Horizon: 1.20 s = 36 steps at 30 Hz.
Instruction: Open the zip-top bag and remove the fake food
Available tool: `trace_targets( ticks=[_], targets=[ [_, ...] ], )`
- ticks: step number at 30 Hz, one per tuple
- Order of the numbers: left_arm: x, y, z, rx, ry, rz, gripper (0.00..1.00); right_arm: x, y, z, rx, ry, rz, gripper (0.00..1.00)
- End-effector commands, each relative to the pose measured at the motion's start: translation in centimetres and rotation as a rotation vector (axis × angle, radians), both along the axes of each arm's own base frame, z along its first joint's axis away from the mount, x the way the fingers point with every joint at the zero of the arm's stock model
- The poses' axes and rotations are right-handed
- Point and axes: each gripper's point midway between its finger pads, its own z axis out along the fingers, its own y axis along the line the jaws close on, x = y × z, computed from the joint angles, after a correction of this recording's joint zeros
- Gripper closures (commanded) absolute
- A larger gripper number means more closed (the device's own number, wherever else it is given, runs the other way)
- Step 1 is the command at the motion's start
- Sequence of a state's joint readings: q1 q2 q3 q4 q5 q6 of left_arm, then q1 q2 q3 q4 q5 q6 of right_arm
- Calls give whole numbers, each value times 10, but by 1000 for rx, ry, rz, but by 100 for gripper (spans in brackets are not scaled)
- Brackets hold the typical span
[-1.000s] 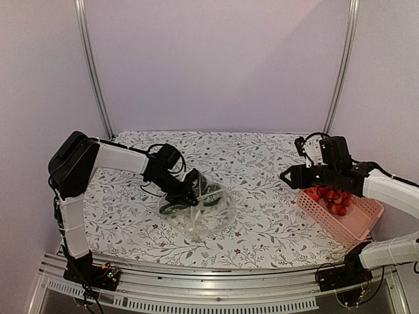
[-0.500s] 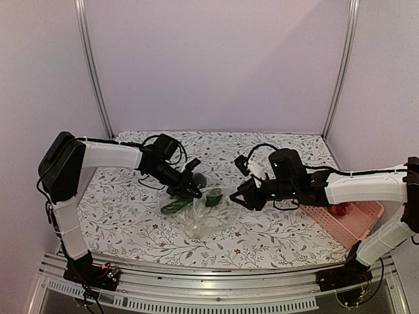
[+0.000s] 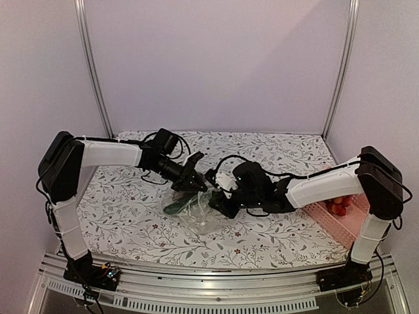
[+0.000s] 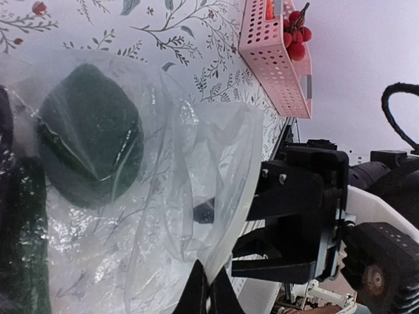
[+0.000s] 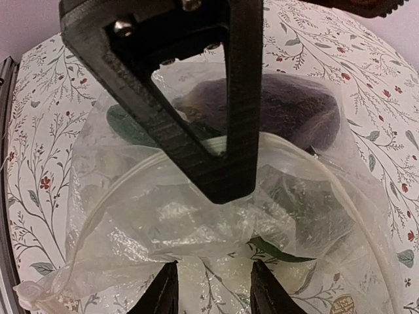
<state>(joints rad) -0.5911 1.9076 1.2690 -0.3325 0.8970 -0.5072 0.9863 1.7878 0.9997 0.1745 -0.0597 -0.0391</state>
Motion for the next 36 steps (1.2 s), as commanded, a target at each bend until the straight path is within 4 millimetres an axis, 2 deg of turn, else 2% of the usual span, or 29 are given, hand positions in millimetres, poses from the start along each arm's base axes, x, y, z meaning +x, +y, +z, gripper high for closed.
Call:
trace_targets(
  ticks=[1, 8, 10, 12, 16, 20, 24, 25, 31, 36],
  targets=[
    [14, 3, 12, -34, -22, 27, 100, 22, -2, -12, -20, -34, -105, 63],
    [33, 17, 7, 43, -65, 74, 97, 23, -15, -32, 9, 39, -189, 54],
    [33, 17, 10, 44, -77, 58, 90, 25, -18, -35, 26, 61, -201, 53],
    [34, 17, 16, 35, -98, 55, 77, 26, -19, -36, 42, 79, -209, 50],
    [47, 28, 36, 17, -145, 104, 61, 34, -22, -34, 74, 99, -232, 47],
    [81, 69, 36, 96, -183, 251, 54, 39, -23, -33, 90, 108, -248, 44],
    [113, 121, 17, 240, -195, 400, 50, 45, -23, -36, 91, 116, -263, 41],
    [115, 126, 12, 260, -192, 403, 49, 47, -23, -36, 95, 120, -269, 40],
    [121, 128, -19, 326, -173, 334, 48, 52, -21, -42, 119, 174, -285, 35],
    [131, 107, -29, 250, -162, 282, 47, 57, -24, -45, 134, 209, -310, 32]
  ],
)
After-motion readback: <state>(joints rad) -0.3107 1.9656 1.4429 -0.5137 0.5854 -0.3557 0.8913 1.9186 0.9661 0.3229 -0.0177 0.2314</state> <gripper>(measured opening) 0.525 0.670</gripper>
